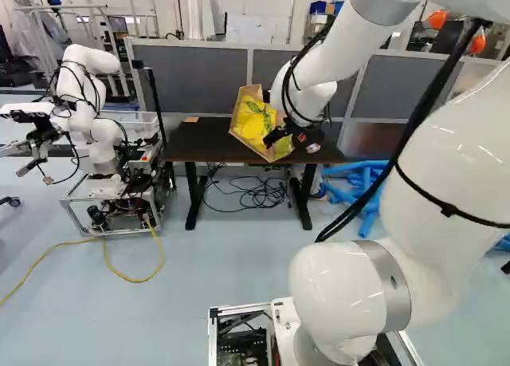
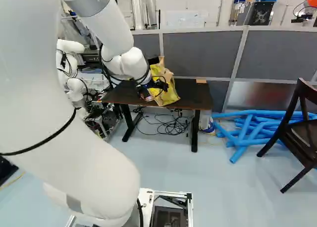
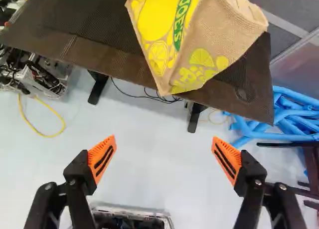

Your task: Pick up the bag on the ground and place it on the table

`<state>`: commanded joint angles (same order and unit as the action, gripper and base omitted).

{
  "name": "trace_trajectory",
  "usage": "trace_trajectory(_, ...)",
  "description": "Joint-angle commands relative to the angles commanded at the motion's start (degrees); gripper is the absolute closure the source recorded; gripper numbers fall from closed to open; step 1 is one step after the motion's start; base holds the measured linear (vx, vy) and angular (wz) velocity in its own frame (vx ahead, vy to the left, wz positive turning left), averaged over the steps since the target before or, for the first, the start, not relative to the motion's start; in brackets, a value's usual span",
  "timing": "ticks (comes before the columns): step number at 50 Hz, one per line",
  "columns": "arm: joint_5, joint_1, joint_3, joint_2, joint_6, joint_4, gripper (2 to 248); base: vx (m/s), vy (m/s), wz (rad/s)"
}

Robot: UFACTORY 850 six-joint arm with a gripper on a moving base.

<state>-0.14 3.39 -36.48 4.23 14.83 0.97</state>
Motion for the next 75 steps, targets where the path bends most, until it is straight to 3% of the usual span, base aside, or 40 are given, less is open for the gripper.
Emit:
trace_trajectory(37,25.4,-1.7,15.9,6.0,-7.5,-0.5,3,0.0,0.0,0.0)
trace_trajectory(75,42.2,-2.8,26.5,9.9,-12.5,-0.8,3,0.0,0.0,0.0)
